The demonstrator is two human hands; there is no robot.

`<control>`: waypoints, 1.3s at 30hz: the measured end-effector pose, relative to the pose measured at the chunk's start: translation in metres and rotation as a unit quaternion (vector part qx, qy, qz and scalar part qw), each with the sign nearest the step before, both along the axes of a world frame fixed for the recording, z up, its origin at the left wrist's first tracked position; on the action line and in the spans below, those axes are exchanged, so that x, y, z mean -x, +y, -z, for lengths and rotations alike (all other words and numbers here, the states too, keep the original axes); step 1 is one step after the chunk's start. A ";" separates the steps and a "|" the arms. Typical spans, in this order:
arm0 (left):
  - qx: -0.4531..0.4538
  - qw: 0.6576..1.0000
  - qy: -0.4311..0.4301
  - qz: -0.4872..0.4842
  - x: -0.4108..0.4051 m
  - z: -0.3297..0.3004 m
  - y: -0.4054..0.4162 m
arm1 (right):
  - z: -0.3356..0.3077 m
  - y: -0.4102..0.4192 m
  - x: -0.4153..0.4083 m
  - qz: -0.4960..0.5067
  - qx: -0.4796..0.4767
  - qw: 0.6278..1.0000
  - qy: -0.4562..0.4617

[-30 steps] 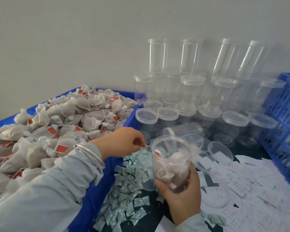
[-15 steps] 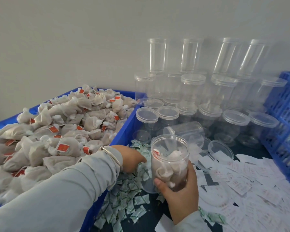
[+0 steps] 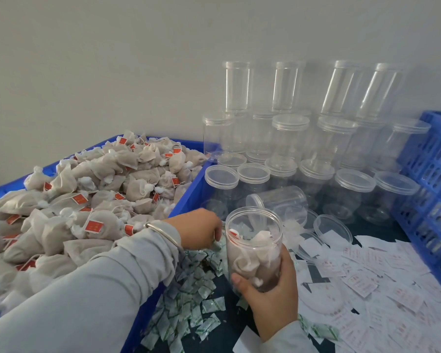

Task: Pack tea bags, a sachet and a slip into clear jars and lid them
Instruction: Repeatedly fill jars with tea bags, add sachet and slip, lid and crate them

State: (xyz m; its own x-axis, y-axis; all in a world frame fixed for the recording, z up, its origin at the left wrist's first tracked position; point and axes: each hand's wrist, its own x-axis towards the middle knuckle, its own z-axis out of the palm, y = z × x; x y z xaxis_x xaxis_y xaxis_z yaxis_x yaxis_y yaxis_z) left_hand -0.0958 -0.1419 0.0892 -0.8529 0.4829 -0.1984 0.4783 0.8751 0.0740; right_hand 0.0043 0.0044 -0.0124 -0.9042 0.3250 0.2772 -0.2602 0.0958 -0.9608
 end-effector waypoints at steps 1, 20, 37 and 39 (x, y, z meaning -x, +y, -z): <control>-0.046 0.999 0.015 -0.003 0.000 -0.005 -0.001 | 0.000 0.001 0.001 0.001 -0.002 1.000 -0.002; -0.471 0.882 -0.014 -0.027 -0.035 -0.046 0.009 | 0.001 -0.002 0.000 0.011 -0.010 1.000 -0.007; -0.423 0.889 -0.173 0.028 -0.037 -0.021 0.019 | -0.019 0.011 0.003 -0.098 0.007 0.992 0.084; -0.433 0.889 -0.150 0.005 -0.036 -0.021 0.019 | -0.023 0.018 0.003 -0.116 -0.014 0.990 0.079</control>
State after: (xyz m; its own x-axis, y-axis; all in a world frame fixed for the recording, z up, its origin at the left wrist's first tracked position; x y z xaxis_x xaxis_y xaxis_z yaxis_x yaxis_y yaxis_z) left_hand -0.0598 -0.1228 0.1105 -0.8193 0.5723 0.0337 0.3303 0.4231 0.8438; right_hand 0.0016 0.0219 0.0109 -0.8984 0.1038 0.4267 -0.4246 0.0427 -0.9044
